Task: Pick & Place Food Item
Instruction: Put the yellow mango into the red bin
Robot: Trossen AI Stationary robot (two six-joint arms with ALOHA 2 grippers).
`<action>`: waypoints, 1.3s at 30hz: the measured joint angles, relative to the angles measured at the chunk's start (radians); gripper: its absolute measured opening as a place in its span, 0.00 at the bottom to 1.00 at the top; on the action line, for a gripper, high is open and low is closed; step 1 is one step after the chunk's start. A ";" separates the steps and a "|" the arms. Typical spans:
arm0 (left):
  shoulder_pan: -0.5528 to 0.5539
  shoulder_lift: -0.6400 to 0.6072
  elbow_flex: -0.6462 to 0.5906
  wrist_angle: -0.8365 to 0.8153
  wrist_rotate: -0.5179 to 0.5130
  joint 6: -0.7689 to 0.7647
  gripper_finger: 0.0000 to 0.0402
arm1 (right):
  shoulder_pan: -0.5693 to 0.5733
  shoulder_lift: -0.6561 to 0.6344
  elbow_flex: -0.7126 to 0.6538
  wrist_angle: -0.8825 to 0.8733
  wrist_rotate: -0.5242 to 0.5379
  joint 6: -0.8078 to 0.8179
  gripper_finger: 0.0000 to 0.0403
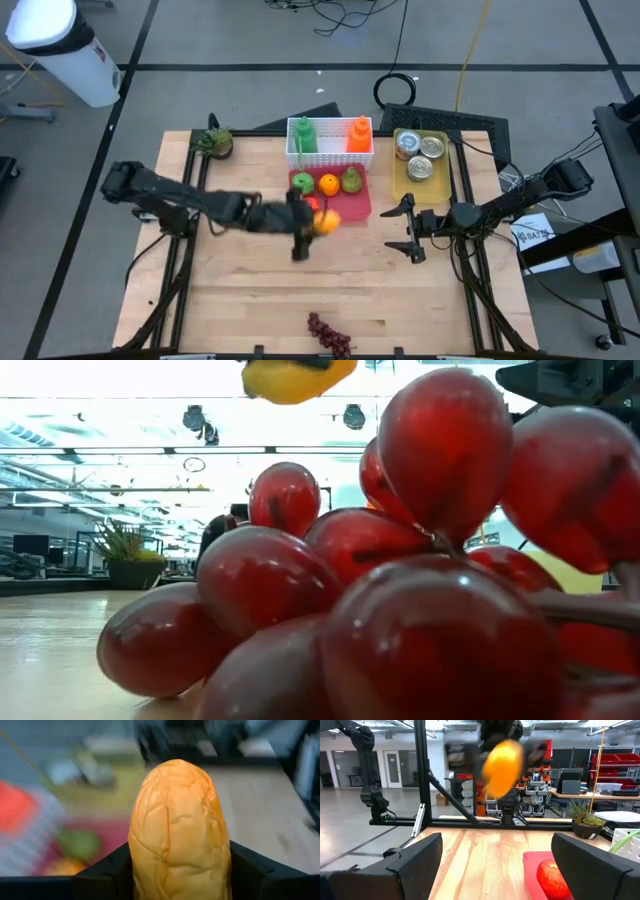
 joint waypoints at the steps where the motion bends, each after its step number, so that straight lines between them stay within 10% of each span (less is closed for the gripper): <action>1: 0.026 -0.001 0.001 0.052 -0.012 0.048 0.58 | 0.000 0.000 0.000 -0.002 0.000 0.000 0.89; 16: 0.306 0.326 0.000 0.344 0.259 0.165 0.59 | 0.000 0.000 0.000 -0.009 0.003 -0.028 0.89; 39: 0.339 0.460 0.001 0.256 0.239 0.057 0.68 | 0.000 0.000 0.000 -0.027 0.003 -0.034 0.89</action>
